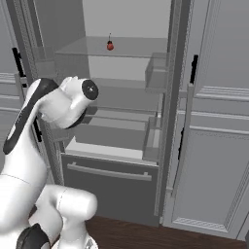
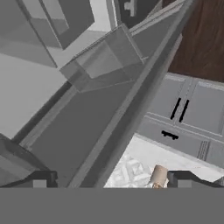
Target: Take the strawberry from the fridge and place it on top of the pancake, located on the dining counter.
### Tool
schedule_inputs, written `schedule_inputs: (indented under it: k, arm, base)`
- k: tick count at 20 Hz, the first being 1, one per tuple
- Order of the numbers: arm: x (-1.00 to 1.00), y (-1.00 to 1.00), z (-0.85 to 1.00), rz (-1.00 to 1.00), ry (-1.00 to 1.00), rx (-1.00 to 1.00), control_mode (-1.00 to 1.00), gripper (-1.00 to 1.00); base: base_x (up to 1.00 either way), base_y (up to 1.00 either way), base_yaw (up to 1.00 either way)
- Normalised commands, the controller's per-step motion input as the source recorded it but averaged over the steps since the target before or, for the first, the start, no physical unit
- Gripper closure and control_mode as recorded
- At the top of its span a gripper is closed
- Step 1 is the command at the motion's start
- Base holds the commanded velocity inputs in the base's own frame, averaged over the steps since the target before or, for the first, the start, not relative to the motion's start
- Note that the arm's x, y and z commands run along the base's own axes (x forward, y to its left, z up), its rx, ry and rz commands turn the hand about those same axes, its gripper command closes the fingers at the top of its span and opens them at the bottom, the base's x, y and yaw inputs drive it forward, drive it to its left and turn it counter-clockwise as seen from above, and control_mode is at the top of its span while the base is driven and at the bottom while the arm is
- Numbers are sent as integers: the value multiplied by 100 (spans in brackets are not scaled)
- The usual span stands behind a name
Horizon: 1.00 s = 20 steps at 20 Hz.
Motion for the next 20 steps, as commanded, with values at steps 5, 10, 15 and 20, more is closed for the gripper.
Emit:
schedule_inputs:
  k: [5, 10, 15, 20]
  arm:
    - [100, 6, -69, 13, 19, 28, -100, -100]
    - [98, 27, -36, 21, 5, 9, -100, -100]
    - [21, 90, -3, 19, 12, 2, -100, -100]
    - [1, 100, -15, 13, 17, 0, -100, -100]
  base:
    - [0, 0, 0]
    - [0, 0, 0]
    - [0, 0, 0]
    - [0, 0, 0]
